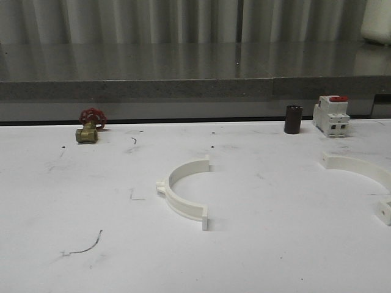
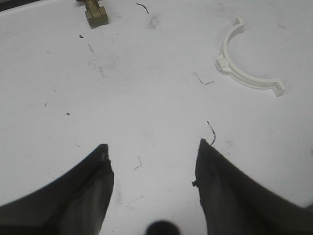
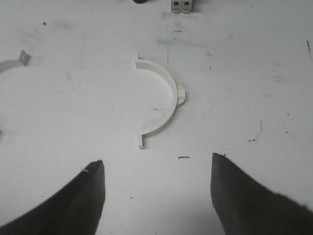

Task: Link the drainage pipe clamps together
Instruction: 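Lower the right gripper and grasp the other white clamp half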

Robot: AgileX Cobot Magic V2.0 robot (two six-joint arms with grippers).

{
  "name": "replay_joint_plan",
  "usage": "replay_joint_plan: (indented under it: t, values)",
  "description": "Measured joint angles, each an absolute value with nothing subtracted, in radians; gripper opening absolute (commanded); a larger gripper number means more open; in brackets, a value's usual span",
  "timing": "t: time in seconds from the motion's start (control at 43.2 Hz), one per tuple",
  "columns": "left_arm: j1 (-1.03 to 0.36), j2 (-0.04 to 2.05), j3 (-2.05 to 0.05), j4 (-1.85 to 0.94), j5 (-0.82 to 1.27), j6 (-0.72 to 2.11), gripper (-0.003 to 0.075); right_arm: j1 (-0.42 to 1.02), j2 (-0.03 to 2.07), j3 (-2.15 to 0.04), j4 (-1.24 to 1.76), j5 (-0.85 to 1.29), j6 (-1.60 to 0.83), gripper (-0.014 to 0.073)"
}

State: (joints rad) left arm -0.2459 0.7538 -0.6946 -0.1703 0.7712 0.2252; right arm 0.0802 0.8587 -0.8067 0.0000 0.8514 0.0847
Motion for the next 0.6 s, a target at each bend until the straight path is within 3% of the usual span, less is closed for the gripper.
replay_joint_plan:
  t: [0.278, 0.601]
  values:
    - [-0.246, 0.754, -0.695, -0.169, 0.771, 0.225, 0.0375, 0.068, 1.152, -0.985, -0.028, 0.929, 0.085, 0.0500]
    - [-0.246, 0.754, -0.695, -0.169, 0.771, 0.225, 0.0375, -0.052, 1.528, -1.105, 0.068, 0.929, 0.017, 0.0500]
